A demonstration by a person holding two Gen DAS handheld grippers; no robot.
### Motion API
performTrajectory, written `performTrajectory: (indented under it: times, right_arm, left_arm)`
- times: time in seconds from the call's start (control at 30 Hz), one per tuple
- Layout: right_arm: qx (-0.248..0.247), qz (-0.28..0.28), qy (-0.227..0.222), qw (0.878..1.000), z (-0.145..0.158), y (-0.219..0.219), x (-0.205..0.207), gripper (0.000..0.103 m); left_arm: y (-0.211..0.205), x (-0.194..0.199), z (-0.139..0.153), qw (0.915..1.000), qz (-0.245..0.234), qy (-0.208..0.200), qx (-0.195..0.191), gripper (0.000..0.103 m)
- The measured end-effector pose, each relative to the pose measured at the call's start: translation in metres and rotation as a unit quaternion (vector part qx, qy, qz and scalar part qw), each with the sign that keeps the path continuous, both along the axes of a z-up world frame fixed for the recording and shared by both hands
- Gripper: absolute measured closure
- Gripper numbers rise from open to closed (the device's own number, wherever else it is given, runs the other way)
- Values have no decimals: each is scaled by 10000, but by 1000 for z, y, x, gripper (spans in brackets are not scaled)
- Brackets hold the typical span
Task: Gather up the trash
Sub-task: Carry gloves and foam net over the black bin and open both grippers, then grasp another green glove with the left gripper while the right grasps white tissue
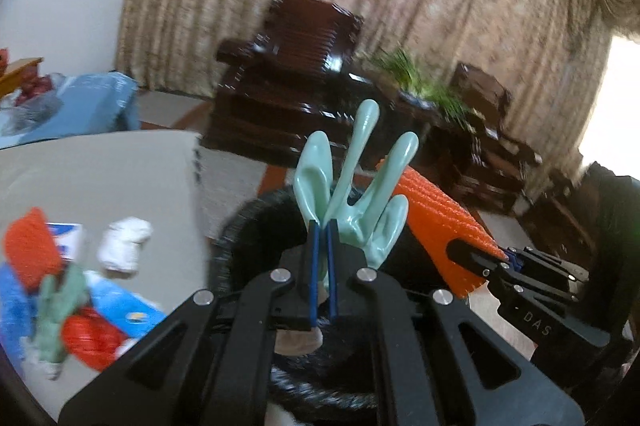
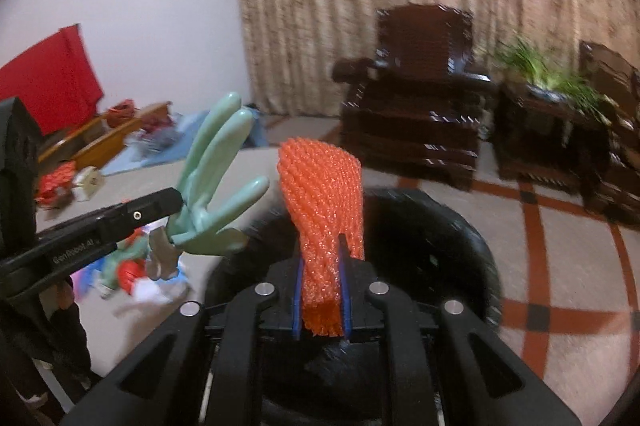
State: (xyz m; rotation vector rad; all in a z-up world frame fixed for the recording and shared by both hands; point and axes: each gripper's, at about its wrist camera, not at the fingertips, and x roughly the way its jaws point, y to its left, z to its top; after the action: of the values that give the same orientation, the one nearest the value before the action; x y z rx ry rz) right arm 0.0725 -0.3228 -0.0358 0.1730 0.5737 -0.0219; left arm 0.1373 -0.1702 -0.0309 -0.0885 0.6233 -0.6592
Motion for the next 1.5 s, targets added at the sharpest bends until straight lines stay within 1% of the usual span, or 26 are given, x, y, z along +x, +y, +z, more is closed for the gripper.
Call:
performTrajectory:
  times: [0.07,0.13,0.2,0.3,0.37,0.4,0.43,0.47,0.5,0.53,0.57,0.6,0.63,0.67,0.7,0.73,0.77,0.8,0.87,0.9,0.97,1.07,1.17,1.27,1.4,1.5]
  right_arm:
    - [47,-102,162,9998,-13,-10,3,89]
    - [73,-149,365,9992,-31,-15,6,89]
    - [48,-170,534,9984,-47,-13,6,89]
    - [114,-139,714,9973,-70,-14,1,89]
    - [151,-107,804,9966,-79,-13,0,82]
    - [145,-100,879,9960,-83,-11,2,82]
    - [122,-112,910,9957,-85,-10,0,79]
    - [100,-110,926,9956,-87,-9,0,71]
    - [82,-111,923,9956,-87,-9,-2,68]
    - [52,-121,909,9958,-85,-8,-4,61]
    - [21,-134,884,9960,-83,-8,-5,55]
    - [-4,-144,855,9962,-82,-8,-6,52]
    - [-19,-152,837,9964,-80,-10,-5,45]
    - [-50,-181,808,9966,-78,-8,-6,38]
    - [-51,-191,784,9967,-75,-11,-4,36]
    - [-48,-202,742,9970,-72,-10,-5,29]
    - [-34,-209,695,9974,-69,-8,-6,20]
    - [-21,-221,665,9975,-67,-6,-7,16]
    - [28,-214,563,9982,-61,-2,-8,9]
    - [74,-166,494,9986,-57,2,-9,8]
    - [168,-58,347,9992,-49,13,-9,6]
    - [295,197,176,9992,-37,34,-6,6]
    - [331,501,31,9982,-30,60,-2,6]
    - [346,791,-83,9962,-25,87,3,6]
    - [281,1136,-102,9931,-27,121,10,6]
    - [238,1360,-90,9904,-30,143,16,6]
  left_arm:
    - [-20,4,-16,9998,-141,113,110,100]
    - [-29,8,-29,9993,-219,224,206,100]
    - [-36,11,-43,9985,-280,354,302,100]
    - [-33,16,-61,9969,-355,578,408,100]
    - [-31,19,-69,9957,-382,743,412,98]
    - [-28,21,-72,9949,-392,835,412,97]
    - [-26,22,-75,9943,-398,901,417,94]
    - [-21,21,-76,9940,-412,926,411,93]
    - [-20,20,-75,9942,-406,910,408,92]
    - [-15,17,-73,9949,-372,852,385,88]
    - [-14,17,-73,9952,-358,829,373,78]
    - [-11,16,-70,9957,-321,792,347,72]
    - [-6,15,-67,9964,-278,745,305,66]
    - [-2,12,-64,9967,-258,715,286,65]
    - [3,11,-59,9970,-227,677,292,65]
    - [7,10,-57,9973,-192,650,297,62]
    - [14,8,-53,9977,-121,604,294,57]
    - [21,6,-50,9980,-38,557,303,55]
    - [33,2,-42,9983,116,454,336,44]
    - [44,-1,-38,9984,244,345,374,41]
    - [65,-7,-29,9977,483,152,454,29]
    - [102,-17,-17,9941,908,-69,584,23]
    - [143,-24,-12,9872,1373,-203,788,20]
    - [170,-29,-12,9805,1695,-256,960,17]
    - [201,-33,-17,9727,2047,-158,1082,17]
    - [217,-34,-22,9685,2228,-105,1109,17]
